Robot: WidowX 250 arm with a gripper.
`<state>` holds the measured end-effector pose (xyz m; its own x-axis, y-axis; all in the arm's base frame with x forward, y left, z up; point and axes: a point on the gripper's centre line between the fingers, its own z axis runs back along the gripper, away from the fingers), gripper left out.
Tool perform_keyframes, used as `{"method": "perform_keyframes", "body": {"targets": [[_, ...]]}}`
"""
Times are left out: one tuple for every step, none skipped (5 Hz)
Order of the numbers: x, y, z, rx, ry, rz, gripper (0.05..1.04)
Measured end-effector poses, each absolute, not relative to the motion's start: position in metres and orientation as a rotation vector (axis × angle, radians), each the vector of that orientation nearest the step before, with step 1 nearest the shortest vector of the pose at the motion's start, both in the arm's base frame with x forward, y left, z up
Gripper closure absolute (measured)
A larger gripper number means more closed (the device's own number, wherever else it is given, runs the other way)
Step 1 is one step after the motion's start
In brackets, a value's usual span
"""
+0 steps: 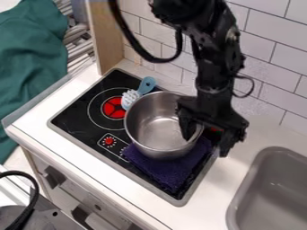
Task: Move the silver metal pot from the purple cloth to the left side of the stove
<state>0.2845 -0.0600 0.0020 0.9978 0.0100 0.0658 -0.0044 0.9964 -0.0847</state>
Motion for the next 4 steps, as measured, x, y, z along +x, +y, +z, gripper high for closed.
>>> {"method": "perform_keyframes", "body": {"targets": [[0.286,-0.054,-0.019,-0.099,-0.007,0.028,0.133],[0.287,-0.049,-0.029,-0.114,0.002,0.046,0.424],[0.291,-0.048,-0.026,-0.109,-0.009,0.041,0.708],[0.291,-0.048,-0.023,-0.11,-0.018,0.044,0.84]]}}
